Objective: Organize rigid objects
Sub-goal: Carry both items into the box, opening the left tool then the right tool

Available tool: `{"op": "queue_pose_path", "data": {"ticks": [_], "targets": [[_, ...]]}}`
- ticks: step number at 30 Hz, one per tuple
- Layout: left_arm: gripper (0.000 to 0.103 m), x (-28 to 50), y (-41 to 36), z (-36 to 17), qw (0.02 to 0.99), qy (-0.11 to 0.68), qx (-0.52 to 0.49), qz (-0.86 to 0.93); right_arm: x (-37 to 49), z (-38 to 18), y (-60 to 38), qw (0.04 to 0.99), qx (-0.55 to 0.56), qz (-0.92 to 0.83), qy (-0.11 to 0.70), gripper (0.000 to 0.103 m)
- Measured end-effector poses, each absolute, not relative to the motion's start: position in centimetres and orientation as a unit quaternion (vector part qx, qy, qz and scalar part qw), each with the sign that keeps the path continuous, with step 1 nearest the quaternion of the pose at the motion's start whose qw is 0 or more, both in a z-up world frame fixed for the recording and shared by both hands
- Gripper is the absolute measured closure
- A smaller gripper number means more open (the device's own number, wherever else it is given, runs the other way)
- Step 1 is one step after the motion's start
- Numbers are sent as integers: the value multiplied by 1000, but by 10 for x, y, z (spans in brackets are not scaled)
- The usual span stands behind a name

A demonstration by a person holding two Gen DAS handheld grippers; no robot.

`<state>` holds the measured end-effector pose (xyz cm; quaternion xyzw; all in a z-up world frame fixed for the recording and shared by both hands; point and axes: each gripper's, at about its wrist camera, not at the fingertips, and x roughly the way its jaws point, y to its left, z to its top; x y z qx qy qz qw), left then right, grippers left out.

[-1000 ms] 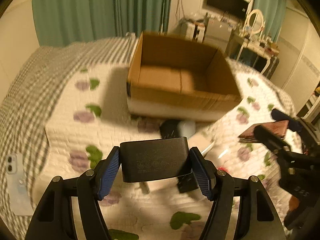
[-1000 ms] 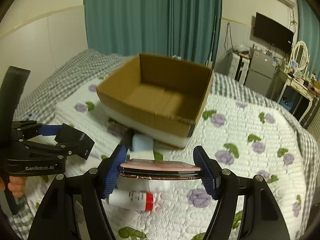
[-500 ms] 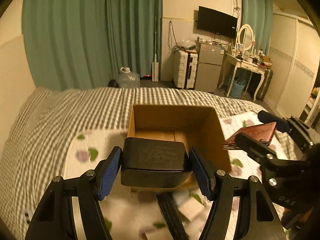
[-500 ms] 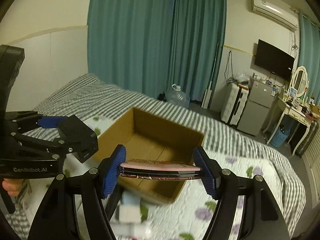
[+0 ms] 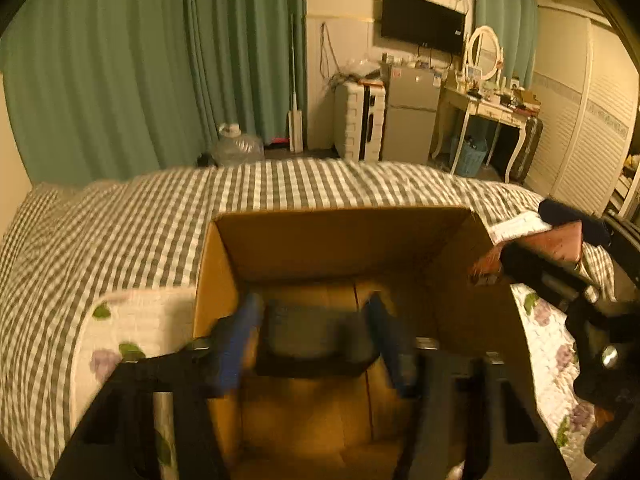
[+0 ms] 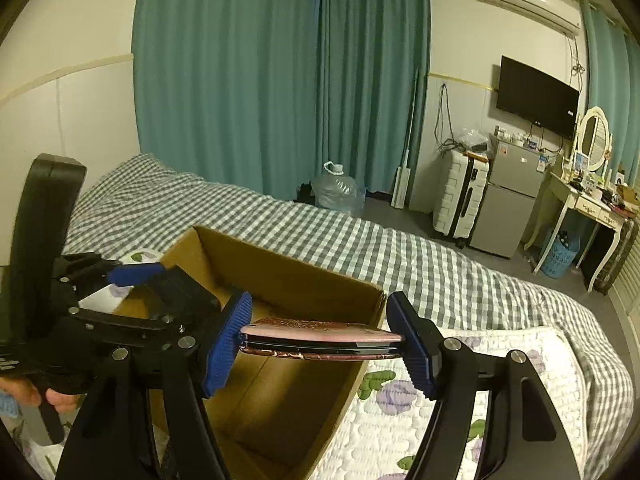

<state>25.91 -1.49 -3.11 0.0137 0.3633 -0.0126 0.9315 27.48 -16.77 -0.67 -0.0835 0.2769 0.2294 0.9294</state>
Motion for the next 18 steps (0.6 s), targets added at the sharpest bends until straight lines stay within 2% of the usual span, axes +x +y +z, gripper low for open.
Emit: {"op": "queue_pose_path", "data": {"ticks": [8, 16, 17, 18], "targets": [[49, 263, -7, -51, 916, 400, 19, 0, 286, -28, -166, 923, -81, 231, 297, 33], [47, 237, 3, -38, 919, 394, 18, 10, 297, -27, -149, 916, -78, 245, 306, 33], [46, 234, 4, -36, 919, 393, 18, 12, 297, -28, -147, 917, -78, 241, 307, 32], [45, 231, 5, -33, 920, 391, 15, 14, 296, -27, -147, 919, -81, 235, 306, 27]]}}
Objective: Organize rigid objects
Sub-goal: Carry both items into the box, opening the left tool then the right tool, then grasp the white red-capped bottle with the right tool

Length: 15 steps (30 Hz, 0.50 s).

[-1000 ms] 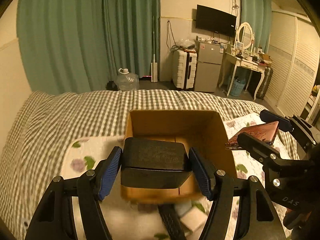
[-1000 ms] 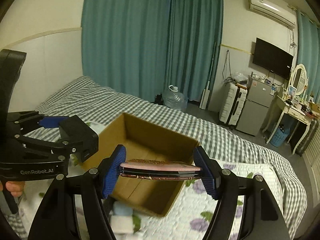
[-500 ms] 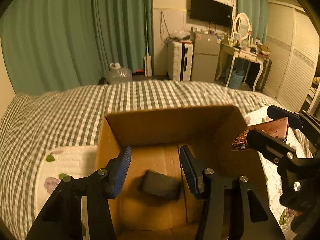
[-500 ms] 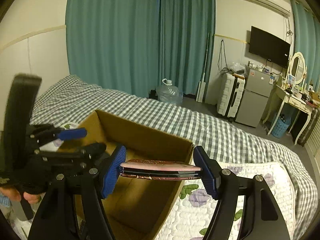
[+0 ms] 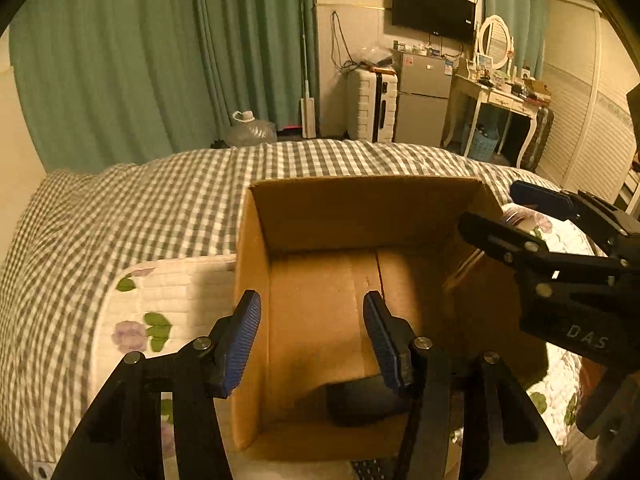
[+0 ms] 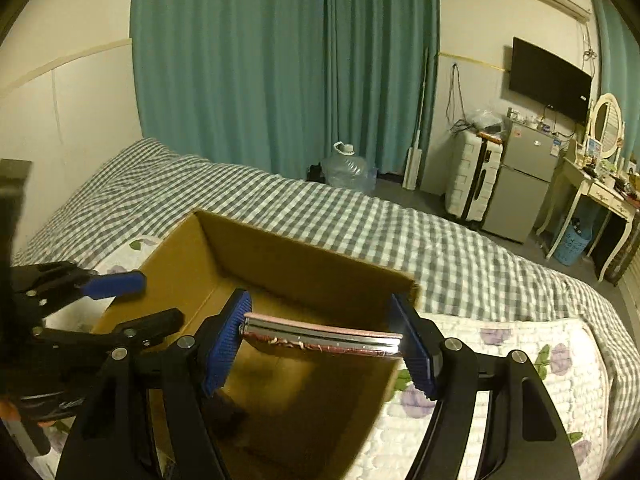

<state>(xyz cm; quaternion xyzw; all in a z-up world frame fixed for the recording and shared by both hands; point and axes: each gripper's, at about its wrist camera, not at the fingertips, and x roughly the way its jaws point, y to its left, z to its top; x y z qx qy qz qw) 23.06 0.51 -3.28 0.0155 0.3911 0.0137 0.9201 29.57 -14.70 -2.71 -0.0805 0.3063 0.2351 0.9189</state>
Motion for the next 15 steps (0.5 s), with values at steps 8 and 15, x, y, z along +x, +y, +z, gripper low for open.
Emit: {"op": "queue_pose_path", "data": {"ticks": [8, 15], "targets": [[38, 185, 11, -3, 924, 383, 0, 27, 250, 9, -176, 931, -68, 208, 291, 14], [37, 123, 11, 23, 928, 371, -1, 25, 178, 40, -188, 935, -96, 180, 291, 10]]}}
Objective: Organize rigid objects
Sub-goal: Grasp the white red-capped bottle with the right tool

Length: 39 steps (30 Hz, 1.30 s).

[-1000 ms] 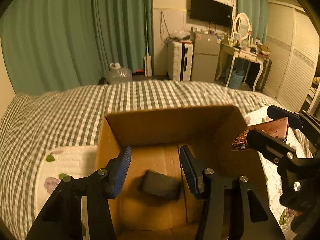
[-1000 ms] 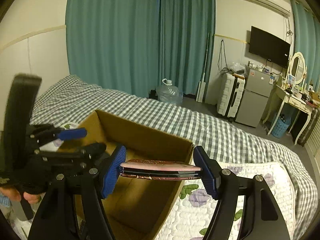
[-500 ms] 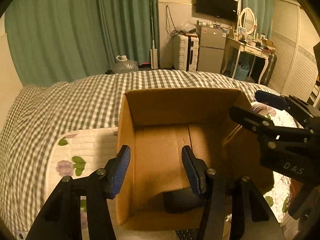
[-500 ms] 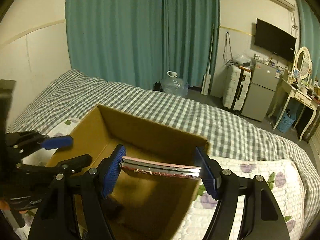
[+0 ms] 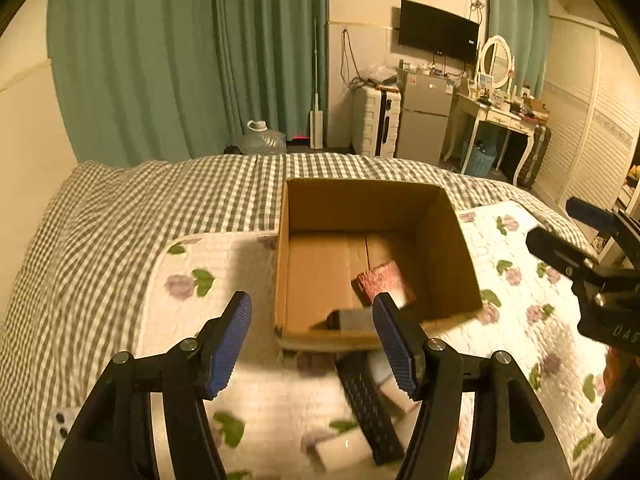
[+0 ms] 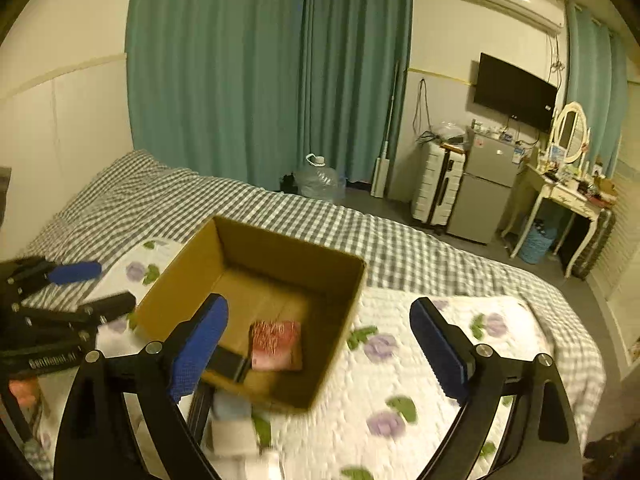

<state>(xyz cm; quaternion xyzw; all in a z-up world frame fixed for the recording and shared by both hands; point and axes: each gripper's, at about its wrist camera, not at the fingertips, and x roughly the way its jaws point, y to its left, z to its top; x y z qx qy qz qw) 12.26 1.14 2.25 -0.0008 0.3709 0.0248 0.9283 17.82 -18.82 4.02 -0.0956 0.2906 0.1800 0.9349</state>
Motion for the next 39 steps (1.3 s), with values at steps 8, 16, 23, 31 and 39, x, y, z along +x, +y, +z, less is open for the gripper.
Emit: {"op": "queue_pose_path", "data": {"ticks": [8, 16, 23, 31, 39], "targets": [[37, 60, 13, 8, 925, 378, -2, 31, 106, 21, -182, 923, -107, 179, 325, 10], [37, 33, 21, -54, 909, 413, 0, 46, 79, -52, -168, 892, -101, 195, 395, 2], [37, 37, 23, -89, 897, 441, 2, 40, 86, -123, -158, 857, -107, 195, 466, 2], [37, 44, 24, -109, 885, 463, -1, 40, 100, -159, -159, 835, -96, 206, 501, 2], [37, 49, 14, -107, 882, 469, 2, 38, 102, -170, -156, 817, -84, 249, 513, 27]]}}
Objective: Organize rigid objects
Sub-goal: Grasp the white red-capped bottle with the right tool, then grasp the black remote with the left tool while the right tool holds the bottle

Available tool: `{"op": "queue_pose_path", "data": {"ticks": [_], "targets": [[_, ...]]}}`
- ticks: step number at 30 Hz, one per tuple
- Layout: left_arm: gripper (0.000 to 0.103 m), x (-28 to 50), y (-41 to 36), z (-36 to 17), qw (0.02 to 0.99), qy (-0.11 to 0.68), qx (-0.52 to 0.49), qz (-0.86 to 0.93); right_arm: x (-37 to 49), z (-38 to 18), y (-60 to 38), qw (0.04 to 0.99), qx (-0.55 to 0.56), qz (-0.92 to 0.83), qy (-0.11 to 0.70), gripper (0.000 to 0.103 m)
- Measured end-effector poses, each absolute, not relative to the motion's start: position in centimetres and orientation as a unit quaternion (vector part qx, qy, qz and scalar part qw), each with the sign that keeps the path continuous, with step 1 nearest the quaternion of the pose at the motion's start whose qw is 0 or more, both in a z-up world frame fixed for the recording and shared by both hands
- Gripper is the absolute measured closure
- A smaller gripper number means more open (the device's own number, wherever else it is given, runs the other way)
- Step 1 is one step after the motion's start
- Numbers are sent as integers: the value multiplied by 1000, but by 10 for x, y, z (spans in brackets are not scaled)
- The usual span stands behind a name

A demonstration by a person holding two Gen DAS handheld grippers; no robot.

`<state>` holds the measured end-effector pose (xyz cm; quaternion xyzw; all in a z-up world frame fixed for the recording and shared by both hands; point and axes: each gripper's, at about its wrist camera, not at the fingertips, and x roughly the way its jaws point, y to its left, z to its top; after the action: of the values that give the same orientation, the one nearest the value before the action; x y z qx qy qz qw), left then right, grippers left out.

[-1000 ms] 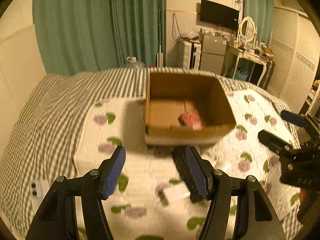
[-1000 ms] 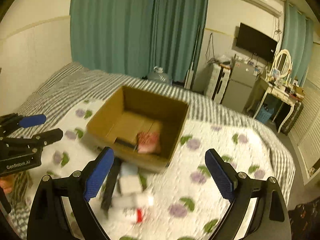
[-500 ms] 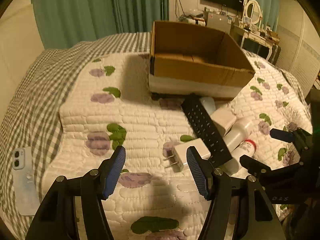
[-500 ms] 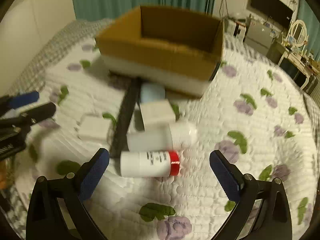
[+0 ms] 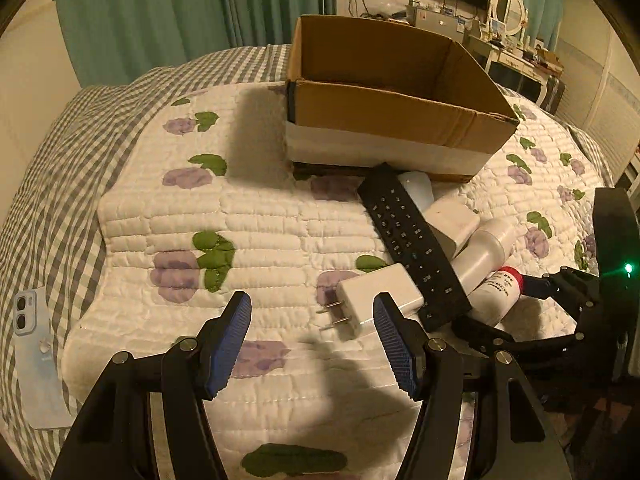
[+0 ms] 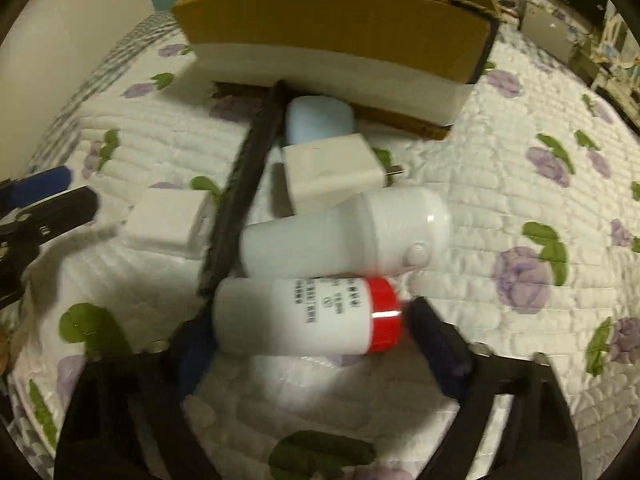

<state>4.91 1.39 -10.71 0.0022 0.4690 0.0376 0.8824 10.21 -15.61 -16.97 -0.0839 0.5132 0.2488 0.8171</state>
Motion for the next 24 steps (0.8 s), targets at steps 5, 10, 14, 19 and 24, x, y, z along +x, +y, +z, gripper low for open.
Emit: {"op": "queue_pose_path", "data": {"ticks": [5, 10, 14, 19, 24], "targets": [[37, 56, -1, -105, 878, 477, -2, 22, 98, -151, -170, 835, -79, 238, 489, 27], [37, 73, -15, -107, 872, 488, -21, 10, 111, -125, -193, 856, -75, 220, 461, 27], [37, 96, -25, -113, 869, 494, -28, 19, 133, -105, -201, 873, -104, 205, 430, 27], [37, 124, -40, -124, 865, 501, -19, 27, 148, -107, -224, 879, -76, 200, 426, 27], [37, 134, -47, -138, 855, 517, 6, 43, 152, -121, -233, 869, -66, 202, 446, 27]]}}
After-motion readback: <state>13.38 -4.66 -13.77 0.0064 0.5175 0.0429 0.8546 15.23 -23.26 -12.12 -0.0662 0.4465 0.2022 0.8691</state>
